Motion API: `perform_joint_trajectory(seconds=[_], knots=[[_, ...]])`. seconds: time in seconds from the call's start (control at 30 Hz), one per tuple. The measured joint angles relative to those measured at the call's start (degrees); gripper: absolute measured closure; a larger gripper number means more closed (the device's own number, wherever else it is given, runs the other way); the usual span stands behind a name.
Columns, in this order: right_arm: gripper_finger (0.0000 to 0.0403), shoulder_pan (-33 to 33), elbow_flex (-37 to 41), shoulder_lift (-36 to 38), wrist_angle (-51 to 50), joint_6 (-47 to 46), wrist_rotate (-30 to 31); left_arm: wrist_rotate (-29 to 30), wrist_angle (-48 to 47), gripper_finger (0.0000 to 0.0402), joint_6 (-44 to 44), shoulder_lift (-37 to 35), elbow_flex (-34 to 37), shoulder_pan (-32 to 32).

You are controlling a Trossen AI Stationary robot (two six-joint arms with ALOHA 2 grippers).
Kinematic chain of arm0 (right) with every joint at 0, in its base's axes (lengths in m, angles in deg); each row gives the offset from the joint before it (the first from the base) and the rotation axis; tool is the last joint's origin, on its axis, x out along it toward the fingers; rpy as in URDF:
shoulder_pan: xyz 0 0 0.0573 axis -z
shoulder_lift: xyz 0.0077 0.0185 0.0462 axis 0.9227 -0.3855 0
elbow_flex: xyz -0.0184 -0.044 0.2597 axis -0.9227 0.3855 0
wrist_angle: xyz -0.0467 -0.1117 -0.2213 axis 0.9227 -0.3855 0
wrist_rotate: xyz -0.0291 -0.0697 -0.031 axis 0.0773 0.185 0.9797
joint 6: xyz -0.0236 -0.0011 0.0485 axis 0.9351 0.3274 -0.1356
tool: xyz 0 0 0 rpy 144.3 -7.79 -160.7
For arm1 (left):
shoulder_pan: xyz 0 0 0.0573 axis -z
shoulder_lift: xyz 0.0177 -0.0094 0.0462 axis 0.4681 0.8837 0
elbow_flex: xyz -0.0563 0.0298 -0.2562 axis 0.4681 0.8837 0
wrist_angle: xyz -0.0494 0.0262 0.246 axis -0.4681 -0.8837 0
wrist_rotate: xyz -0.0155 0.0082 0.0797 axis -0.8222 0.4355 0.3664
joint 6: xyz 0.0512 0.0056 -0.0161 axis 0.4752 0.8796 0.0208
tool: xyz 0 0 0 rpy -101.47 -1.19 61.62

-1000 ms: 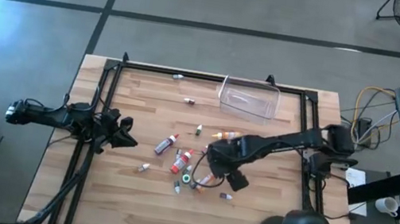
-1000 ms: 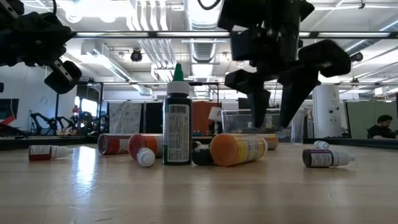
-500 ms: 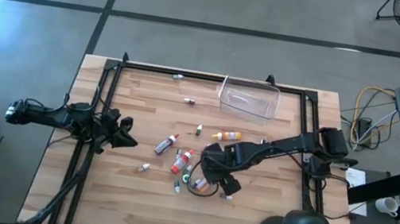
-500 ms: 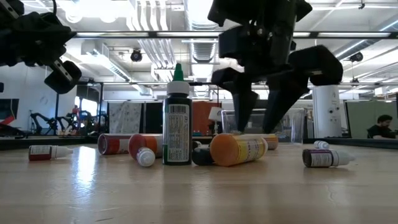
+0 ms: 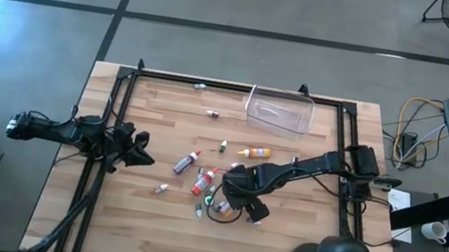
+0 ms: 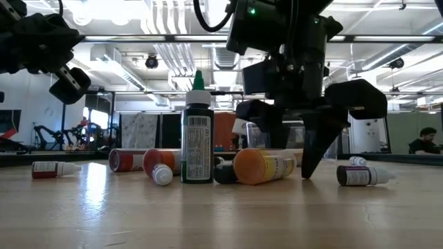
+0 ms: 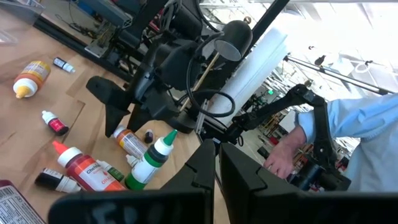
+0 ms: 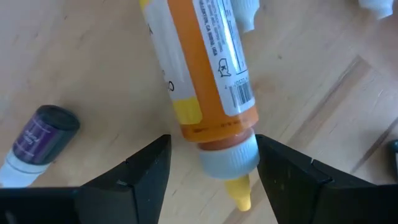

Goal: Pick & Place food coloring
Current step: Put the large yellow food coloring bottle into the transparent bin

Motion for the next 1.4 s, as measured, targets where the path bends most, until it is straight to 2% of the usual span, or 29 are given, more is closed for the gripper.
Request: perform_joint_trajectory(seconds=[0.13,0.43,0.6,0.77,0.93,1.1,1.17,1.3,1.4], knots=[[0.0195,0.0,-0.2,0.5,-0.2,0.3,0.2,0.0,0.0,0.0402,0.0,0.0,0.0,0.0],[0.0283,0.0,-1.6,0.9,0.0,0.1,0.0,0.0,0.0,0.0402,0.0,0.0,0.0,0.0],[0.0306,0.0,-2.1,0.9,-1.6,-2.8,0.0,0.0,0.0,0.0402,0.0,0.0,0.0,-0.1],[0.0307,0.6,-6.2,1.1,-14.7,-10.5,0.0,0.0,0.0,0.0402,0.0,0.0,0.0,-0.1],[0.0306,2.6,-11.2,1.2,-33.3,-24.8,-0.5,0.0,0.0,0.0402,0.0,0.0,0.0,0.0],[0.0306,5.2,-12.4,1.2,-47.4,-39.6,-3.8,0.0,0.0,0.0402,0.0,0.0,0.0,0.0],[0.0306,7.0,-11.5,1.2,-51.9,-45.3,-7.2,0.0,0.0,0.0402,0.0,0.0,0.0,0.0],[0.03,10.4,-7.5,2.0,-51.3,-55.8,-18.0,0.0,0.0,0.0402,0.0,0.0,0.0,0.0],[0.0295,11.9,-4.9,2.6,-51.4,-58.2,-22.8,0.0,0.0,0.0402,0.0,0.0,0.0,0.0]])
